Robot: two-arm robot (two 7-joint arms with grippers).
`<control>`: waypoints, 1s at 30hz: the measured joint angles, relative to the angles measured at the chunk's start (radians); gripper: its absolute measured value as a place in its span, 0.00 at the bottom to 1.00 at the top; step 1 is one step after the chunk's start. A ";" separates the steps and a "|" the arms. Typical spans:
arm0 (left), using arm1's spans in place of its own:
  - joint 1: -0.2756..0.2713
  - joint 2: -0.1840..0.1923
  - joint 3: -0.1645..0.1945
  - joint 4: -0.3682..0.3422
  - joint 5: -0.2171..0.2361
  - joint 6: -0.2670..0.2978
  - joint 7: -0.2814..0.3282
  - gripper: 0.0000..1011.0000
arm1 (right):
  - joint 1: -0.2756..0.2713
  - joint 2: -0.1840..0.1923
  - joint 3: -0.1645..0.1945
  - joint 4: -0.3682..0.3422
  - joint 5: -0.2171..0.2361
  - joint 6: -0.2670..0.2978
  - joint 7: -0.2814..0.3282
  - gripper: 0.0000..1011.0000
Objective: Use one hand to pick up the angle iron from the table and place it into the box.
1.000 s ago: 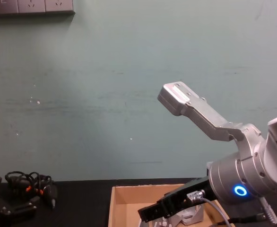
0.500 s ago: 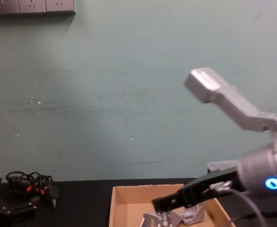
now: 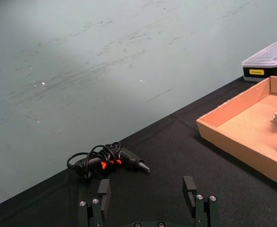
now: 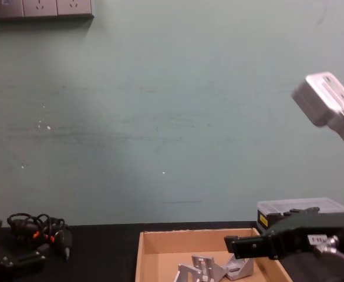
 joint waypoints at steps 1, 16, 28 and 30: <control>0.000 0.000 0.000 0.000 0.000 0.000 0.000 0.99 | -0.010 -0.003 0.001 0.001 -0.004 -0.024 -0.010 0.99; 0.000 0.000 0.000 0.000 0.000 0.000 0.000 0.99 | -0.072 -0.083 0.005 0.095 -0.113 -0.324 -0.162 0.99; 0.000 0.000 0.000 0.000 0.000 0.000 0.000 0.99 | -0.072 -0.079 0.004 0.091 -0.110 -0.324 -0.160 0.99; 0.000 0.000 0.000 0.000 0.000 0.000 0.000 0.99 | -0.072 -0.078 0.004 0.090 -0.109 -0.323 -0.160 0.99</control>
